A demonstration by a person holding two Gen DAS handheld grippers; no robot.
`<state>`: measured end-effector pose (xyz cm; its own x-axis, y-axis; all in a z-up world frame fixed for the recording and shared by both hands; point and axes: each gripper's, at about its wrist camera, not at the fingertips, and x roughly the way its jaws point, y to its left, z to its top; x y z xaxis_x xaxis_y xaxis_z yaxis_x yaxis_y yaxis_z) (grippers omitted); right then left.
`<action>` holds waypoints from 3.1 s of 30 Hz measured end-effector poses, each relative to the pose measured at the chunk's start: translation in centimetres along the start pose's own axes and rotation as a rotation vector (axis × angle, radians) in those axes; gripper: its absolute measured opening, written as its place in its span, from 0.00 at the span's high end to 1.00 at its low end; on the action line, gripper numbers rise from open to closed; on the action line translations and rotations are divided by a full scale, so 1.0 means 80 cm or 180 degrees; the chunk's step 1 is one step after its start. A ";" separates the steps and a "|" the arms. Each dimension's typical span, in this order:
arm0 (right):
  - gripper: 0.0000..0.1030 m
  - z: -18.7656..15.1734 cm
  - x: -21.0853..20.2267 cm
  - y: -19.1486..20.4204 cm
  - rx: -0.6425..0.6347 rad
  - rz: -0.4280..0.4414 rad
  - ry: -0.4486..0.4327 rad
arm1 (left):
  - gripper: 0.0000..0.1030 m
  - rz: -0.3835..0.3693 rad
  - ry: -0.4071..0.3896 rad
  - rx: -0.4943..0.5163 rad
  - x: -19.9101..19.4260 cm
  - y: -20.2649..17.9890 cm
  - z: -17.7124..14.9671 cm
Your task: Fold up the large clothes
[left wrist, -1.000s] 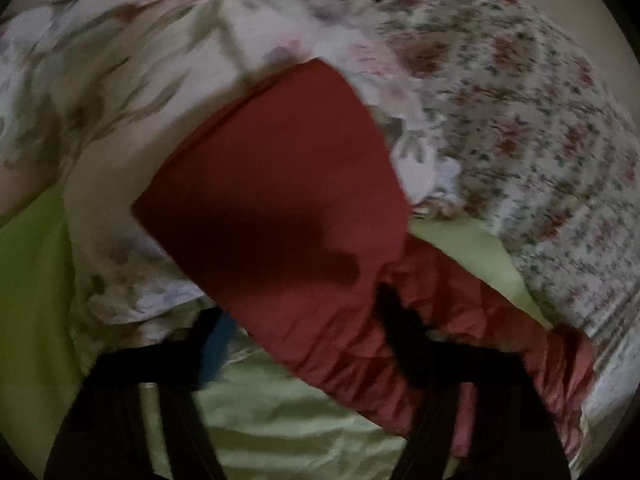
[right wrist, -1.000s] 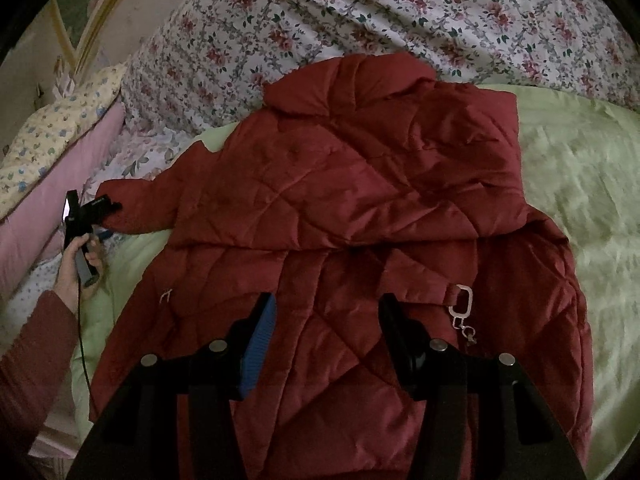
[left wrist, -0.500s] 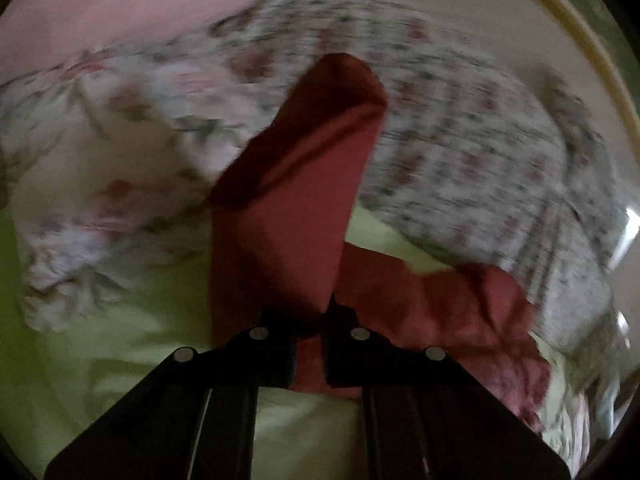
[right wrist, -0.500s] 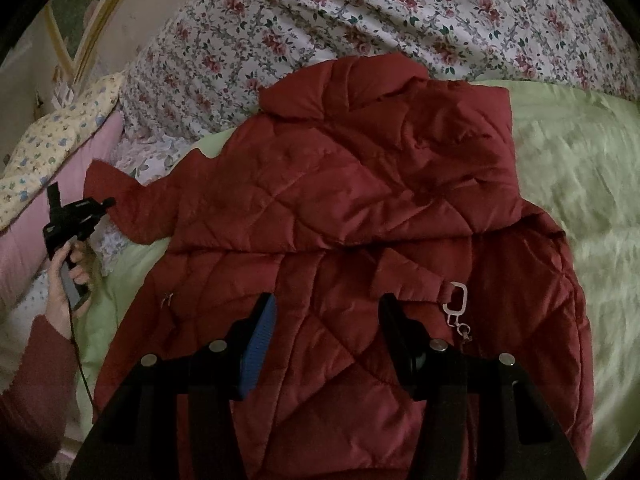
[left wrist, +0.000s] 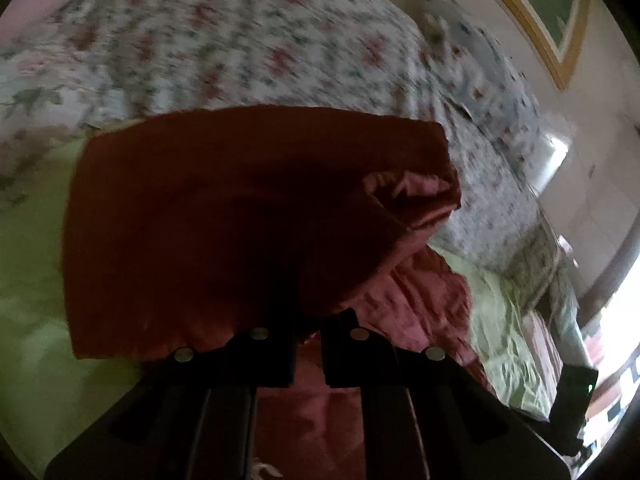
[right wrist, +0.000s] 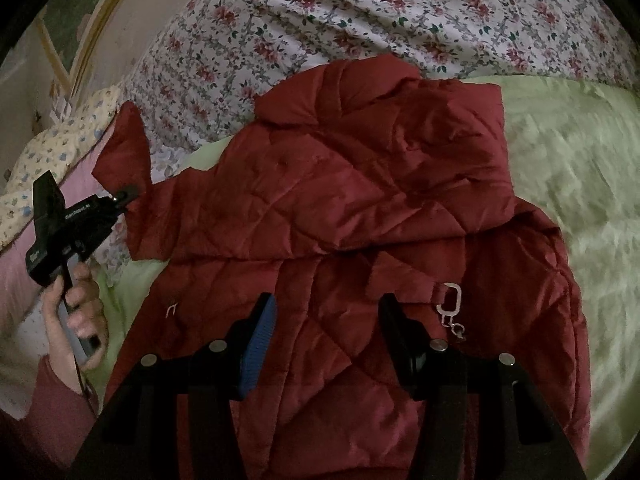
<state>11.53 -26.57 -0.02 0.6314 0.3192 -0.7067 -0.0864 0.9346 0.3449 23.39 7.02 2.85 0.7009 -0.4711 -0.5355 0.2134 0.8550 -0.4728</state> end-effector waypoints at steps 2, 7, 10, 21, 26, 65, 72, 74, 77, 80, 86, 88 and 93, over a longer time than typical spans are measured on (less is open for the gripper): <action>0.47 0.000 -0.003 -0.005 0.0039 0.0004 -0.0013 | 0.94 -0.0057 0.0065 0.0075 0.010 -0.018 -0.011; 0.45 0.001 -0.013 -0.019 0.0157 0.0000 -0.0073 | 0.94 -0.0096 0.0287 0.0156 0.044 -0.050 -0.031; 0.45 0.000 -0.018 -0.031 0.0259 0.0014 -0.0105 | 0.94 -0.0102 0.0390 0.0198 0.064 -0.064 -0.042; 0.45 0.022 -0.025 -0.059 0.0671 0.0203 -0.0247 | 0.93 -0.0043 0.0694 0.0585 0.122 -0.122 -0.093; 0.35 0.047 -0.009 -0.070 0.0939 0.0527 -0.0349 | 0.93 -0.0071 0.0744 0.0792 0.132 -0.151 -0.111; 0.85 0.077 0.036 -0.148 0.1084 -0.0014 -0.0539 | 0.63 0.0466 0.0741 0.0402 0.126 -0.023 -0.034; 0.62 0.082 -0.025 -0.102 0.0666 -0.0322 -0.0984 | 0.64 0.0666 0.0714 0.0443 0.137 -0.021 -0.042; 0.60 0.084 -0.018 -0.075 0.0380 -0.0242 -0.0879 | 0.64 0.0718 0.0700 0.0452 0.138 -0.024 -0.044; 0.60 0.084 0.015 -0.040 0.0019 -0.0209 -0.0593 | 0.64 0.0736 0.0696 0.0459 0.138 -0.024 -0.045; 0.62 0.080 0.054 -0.027 -0.0209 -0.0421 -0.0324 | 0.63 0.0696 0.0698 0.0501 0.135 -0.021 -0.045; 0.67 0.078 0.094 -0.080 0.0171 -0.0590 -0.0060 | 0.64 0.0625 0.0706 0.0500 0.125 -0.021 -0.044; 0.67 0.080 0.097 -0.080 0.0186 -0.0599 -0.0042 | 0.64 0.0560 0.0608 0.0423 0.111 -0.020 -0.043; 0.67 0.079 0.099 -0.081 0.0188 -0.0584 -0.0059 | 0.64 0.0588 0.0656 0.0379 0.116 -0.009 -0.052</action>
<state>21.95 -31.08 -3.92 0.6466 0.1407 -0.7497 0.0766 0.9659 0.2473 26.86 1.13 -4.68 0.5850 -0.3288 -0.7414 0.1819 0.9440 -0.2751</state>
